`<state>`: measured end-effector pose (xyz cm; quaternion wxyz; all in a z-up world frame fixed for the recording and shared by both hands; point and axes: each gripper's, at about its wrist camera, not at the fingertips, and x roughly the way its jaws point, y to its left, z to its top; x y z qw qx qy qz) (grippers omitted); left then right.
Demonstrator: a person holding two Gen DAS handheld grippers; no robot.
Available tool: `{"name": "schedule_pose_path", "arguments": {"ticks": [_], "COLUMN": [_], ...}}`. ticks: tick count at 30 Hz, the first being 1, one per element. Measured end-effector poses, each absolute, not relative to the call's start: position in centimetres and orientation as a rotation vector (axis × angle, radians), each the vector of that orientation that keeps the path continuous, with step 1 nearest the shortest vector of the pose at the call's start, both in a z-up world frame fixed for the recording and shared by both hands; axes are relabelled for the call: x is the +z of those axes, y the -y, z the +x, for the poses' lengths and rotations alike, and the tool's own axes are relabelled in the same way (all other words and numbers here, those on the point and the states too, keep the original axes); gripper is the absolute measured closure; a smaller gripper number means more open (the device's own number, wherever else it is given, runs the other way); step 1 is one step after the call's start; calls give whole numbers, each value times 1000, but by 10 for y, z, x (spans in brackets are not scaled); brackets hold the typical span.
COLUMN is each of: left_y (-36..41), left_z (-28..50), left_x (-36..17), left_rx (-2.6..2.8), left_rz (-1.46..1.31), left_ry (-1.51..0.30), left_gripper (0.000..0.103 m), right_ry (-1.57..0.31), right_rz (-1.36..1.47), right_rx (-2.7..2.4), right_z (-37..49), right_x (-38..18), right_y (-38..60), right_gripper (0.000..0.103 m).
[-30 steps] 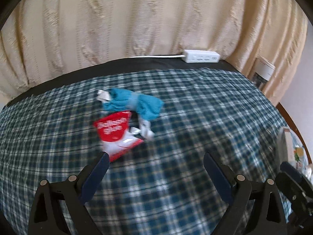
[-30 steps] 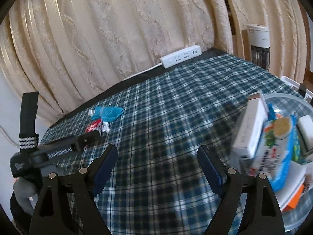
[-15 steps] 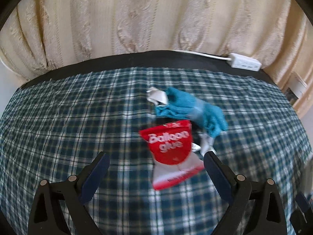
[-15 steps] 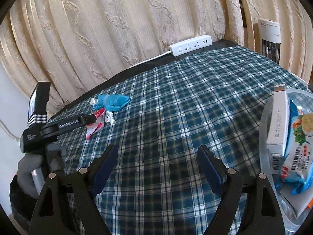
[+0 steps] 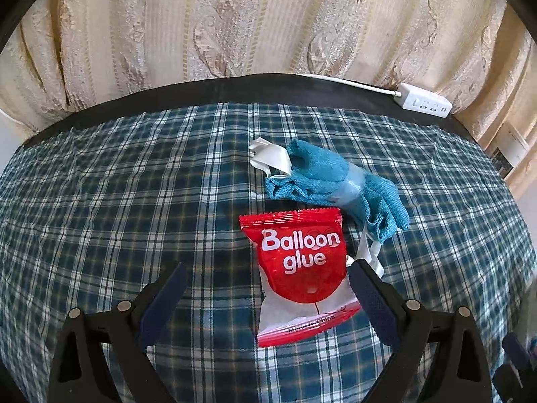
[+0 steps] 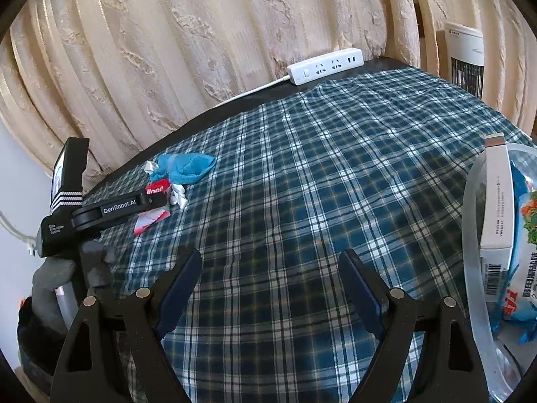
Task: Organize objects
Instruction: 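Grasp the red Balloon glue packet with the left gripper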
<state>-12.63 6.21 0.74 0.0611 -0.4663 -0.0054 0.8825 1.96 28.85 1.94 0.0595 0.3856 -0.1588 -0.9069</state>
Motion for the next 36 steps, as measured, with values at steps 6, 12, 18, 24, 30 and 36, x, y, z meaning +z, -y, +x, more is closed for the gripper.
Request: {"name": "schedule_pose_path", "arguments": {"ticks": [6, 12, 18, 24, 30, 36], "left_y": [-63, -63, -63, -60, -49, -29], "left_z": [-128, -128, -123, -119, -111, -96], "left_x": [3, 4, 7, 13, 21, 30], "left_rx": [2649, 2650, 2645, 2659, 2678, 2713], "left_rz": [-1427, -1405, -1372, -1349, -1331, -1313], "left_ry": [-2, -11, -35, -53, -70, -97], "left_gripper": [20, 37, 49, 53, 54, 54], "right_ry": [470, 461, 438, 405, 365, 250], "right_rz": [1177, 1192, 1202, 1216, 1221, 1202], "right_rx": [-2750, -2753, -2756, -2752, -2707, -2677], "right_z": [18, 16, 15, 14, 7, -12], "right_x": [17, 13, 11, 11, 19, 32], "right_y": [-286, -285, -283, -278, -268, -244], "right_gripper": [18, 18, 18, 18, 18, 18]}}
